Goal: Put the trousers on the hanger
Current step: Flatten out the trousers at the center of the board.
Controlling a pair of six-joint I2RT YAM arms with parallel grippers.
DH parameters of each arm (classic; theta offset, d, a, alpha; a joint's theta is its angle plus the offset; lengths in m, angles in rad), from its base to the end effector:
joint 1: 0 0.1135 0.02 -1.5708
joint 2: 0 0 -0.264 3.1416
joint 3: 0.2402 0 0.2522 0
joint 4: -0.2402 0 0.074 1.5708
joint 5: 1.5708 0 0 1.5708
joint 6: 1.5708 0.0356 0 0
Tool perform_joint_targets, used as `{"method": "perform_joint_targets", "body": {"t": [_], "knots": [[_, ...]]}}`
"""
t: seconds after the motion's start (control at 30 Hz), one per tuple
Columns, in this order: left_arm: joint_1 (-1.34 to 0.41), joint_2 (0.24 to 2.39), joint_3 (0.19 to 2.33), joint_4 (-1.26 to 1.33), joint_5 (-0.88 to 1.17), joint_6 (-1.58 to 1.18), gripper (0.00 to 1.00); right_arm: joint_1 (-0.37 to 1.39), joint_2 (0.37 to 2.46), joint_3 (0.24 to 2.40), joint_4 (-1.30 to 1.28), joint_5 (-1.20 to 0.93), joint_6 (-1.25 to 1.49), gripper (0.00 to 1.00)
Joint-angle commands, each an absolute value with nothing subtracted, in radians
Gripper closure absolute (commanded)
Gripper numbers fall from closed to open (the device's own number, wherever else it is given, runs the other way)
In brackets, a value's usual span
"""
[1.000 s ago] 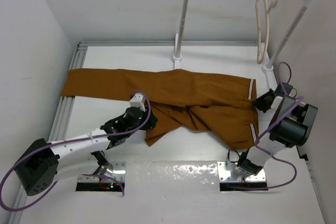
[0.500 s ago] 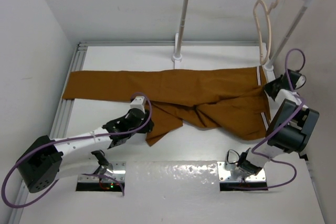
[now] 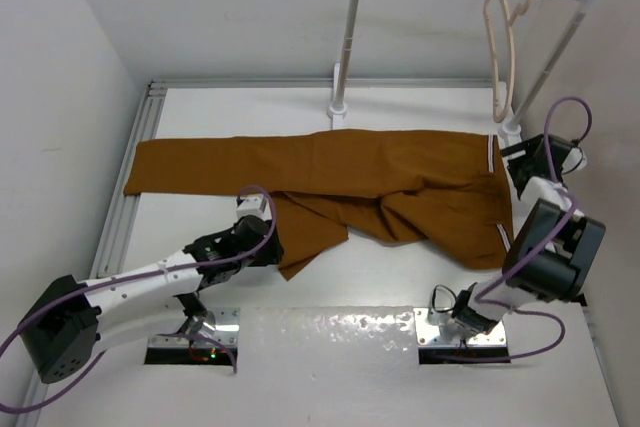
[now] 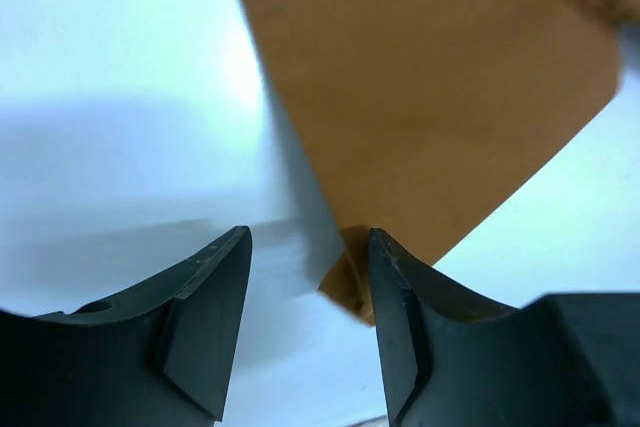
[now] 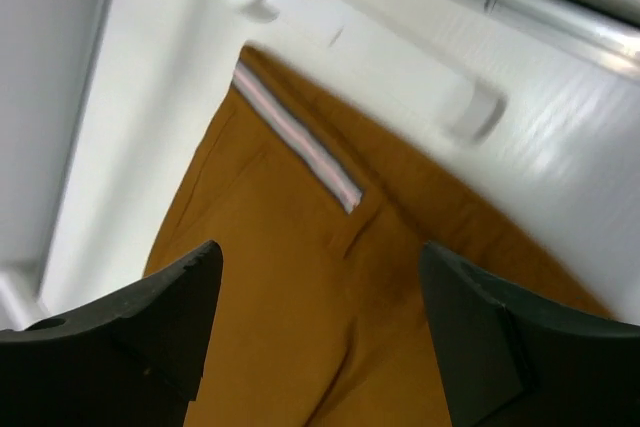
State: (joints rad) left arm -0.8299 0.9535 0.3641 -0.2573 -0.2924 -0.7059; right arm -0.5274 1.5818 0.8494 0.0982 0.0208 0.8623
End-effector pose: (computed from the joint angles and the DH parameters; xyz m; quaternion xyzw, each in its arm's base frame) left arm 0.1262 -0.1228 0.1615 0.0058 0.9266 -0.1454 0.3467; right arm 0.2878 -0.1685 0.1934 0.5749 0.6824 0.0661 0.4466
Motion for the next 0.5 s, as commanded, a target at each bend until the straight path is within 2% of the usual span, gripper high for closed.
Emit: {"method": "perform_joint_targets", "body": {"t": [0.0,0.17,0.33,0.4,0.43,0.47], "knots": [[-0.844,0.940,0.342,-0.305,-0.246,-0.741,0.52,-0.483,1.425,0.758,0.211,0.038,0.957,0.22],[-0.867,0.957,0.316,-0.221,-0.115,-0.732,0.54,-0.419,1.226,0.621,0.238,0.023,0.916,0.23],[-0.877,0.974,0.327,-0.146,-0.060,-0.718,0.54,-0.361,1.123,0.540,0.222,-0.031,0.890,0.25],[-0.879,1.001,0.340,-0.129,-0.057,-0.716,0.55,-0.313,1.080,0.505,0.210,-0.049,0.873,0.30],[-0.879,1.015,0.348,-0.127,-0.066,-0.710,0.58,-0.298,1.063,0.494,0.196,-0.049,0.864,0.33],[-0.879,1.031,0.369,-0.136,-0.102,-0.707,0.66,-0.279,1.046,0.456,0.190,-0.048,0.861,0.37]]}}
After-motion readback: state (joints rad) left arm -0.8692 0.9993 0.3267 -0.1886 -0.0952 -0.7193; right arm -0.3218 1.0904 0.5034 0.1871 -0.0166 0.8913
